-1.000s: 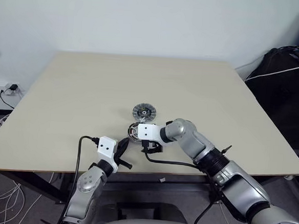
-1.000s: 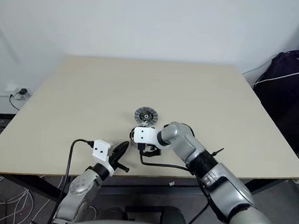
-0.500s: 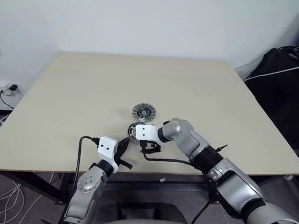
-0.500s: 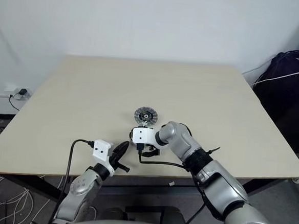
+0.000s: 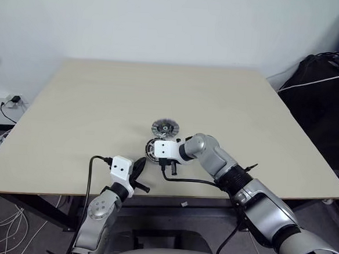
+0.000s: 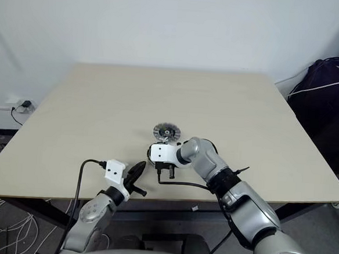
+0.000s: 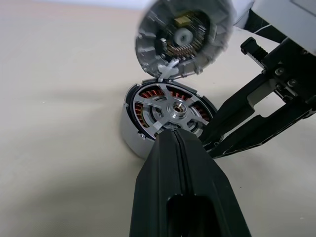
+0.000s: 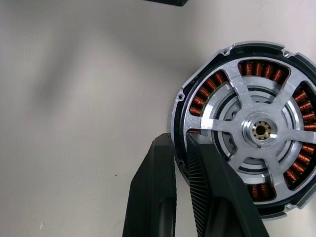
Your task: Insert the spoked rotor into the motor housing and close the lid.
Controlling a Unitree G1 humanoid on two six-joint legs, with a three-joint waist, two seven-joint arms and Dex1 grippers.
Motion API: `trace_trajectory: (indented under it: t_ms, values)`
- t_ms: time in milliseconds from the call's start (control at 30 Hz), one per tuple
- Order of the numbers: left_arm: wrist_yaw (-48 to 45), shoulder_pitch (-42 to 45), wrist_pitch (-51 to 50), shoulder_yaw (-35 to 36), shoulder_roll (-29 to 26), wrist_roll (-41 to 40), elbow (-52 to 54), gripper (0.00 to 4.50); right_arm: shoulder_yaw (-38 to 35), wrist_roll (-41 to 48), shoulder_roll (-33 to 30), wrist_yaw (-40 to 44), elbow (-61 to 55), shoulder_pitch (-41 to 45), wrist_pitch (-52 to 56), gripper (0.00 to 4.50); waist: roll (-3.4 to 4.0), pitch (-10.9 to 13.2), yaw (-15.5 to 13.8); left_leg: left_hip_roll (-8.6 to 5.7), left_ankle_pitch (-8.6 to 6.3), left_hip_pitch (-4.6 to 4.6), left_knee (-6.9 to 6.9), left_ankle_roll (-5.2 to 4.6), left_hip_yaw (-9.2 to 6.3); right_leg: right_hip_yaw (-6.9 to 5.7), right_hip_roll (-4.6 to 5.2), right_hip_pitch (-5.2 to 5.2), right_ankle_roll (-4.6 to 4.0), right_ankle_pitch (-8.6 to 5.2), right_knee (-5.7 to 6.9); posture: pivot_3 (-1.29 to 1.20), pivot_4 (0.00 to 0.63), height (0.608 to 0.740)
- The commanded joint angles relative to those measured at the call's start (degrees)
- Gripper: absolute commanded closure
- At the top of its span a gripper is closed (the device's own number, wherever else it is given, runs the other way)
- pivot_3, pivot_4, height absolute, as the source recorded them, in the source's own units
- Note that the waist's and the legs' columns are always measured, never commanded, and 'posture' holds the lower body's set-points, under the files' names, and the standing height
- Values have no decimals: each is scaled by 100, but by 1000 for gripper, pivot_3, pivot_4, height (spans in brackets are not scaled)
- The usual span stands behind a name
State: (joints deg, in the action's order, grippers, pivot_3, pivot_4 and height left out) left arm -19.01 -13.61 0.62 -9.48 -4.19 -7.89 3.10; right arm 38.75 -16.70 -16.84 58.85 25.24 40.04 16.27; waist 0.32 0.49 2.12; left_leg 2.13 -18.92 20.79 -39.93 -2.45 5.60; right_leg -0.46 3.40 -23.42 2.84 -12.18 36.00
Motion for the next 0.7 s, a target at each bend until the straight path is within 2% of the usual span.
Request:
trace_trajectory:
  t_ms: [33, 233, 700]
  values:
    - [-20, 55, 143, 19, 43, -70, 189, 4500, -176, 7, -11, -23, -182, 12, -19, 4398, 0, 0, 1, 0, 0, 0, 0, 0, 0, 0, 0, 0, 0, 0, 0, 0, 0, 740]
    - [-24, 72, 137, 44, 44, -88, 159, 4500, -520, 100, 54, -438, -577, -316, 369, 4398, -1, -1, -3, 0, 0, 0, 0, 0, -1, 0, 0, 0, 0, 0, 0, 0, 0, 740]
    - [-130, 184, 86, 47, 45, -161, 10, 4500, -1122, 163, -473, -818, -2973, -1292, 2232, 4398, 0, 1, -18, -1, -1, 16, 0, -1, -3, -1, 0, -14, -2, -1, -3, 0, 0, 740]
